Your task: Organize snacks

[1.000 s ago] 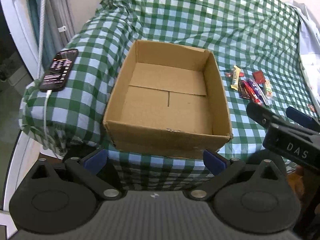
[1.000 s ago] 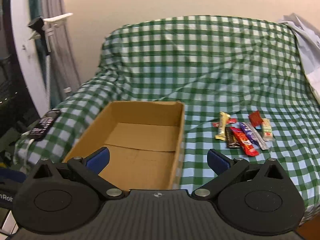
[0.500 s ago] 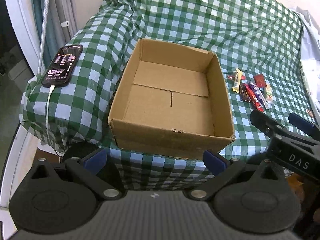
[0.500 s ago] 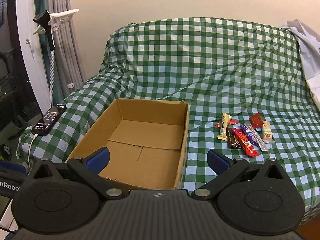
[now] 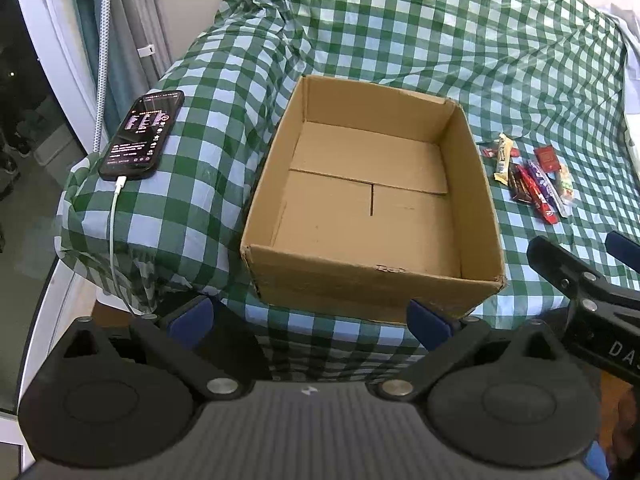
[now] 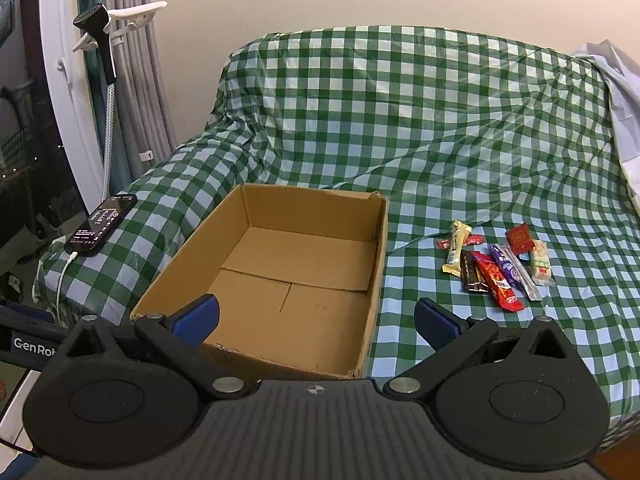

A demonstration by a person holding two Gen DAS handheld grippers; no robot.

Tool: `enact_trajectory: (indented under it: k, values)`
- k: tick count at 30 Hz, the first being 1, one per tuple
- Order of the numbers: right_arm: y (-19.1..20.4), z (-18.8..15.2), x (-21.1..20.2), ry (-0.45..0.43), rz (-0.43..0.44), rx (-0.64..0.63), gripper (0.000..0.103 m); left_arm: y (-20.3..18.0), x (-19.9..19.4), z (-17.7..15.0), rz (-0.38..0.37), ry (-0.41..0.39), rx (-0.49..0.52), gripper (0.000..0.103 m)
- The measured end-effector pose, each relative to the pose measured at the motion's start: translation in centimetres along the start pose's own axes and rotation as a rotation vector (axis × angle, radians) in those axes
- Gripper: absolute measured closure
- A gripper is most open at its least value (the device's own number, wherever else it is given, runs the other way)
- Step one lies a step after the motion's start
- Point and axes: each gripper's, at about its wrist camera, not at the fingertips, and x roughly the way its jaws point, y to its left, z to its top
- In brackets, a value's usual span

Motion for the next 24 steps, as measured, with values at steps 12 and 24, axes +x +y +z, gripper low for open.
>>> enact_trajectory:
  k: [12,24]
  values:
    - [-0.2,-0.15,0.41,0.019,-0.006,0.017,0.0,-0.21,0.25,0.03,0.013,-0.004,0.027,0.0]
    - [0.04,-0.32,0.62,0.021,0.001,0.025,0.0,-0.39,0.38,0.17,0.023,-0.002,0.041,0.0]
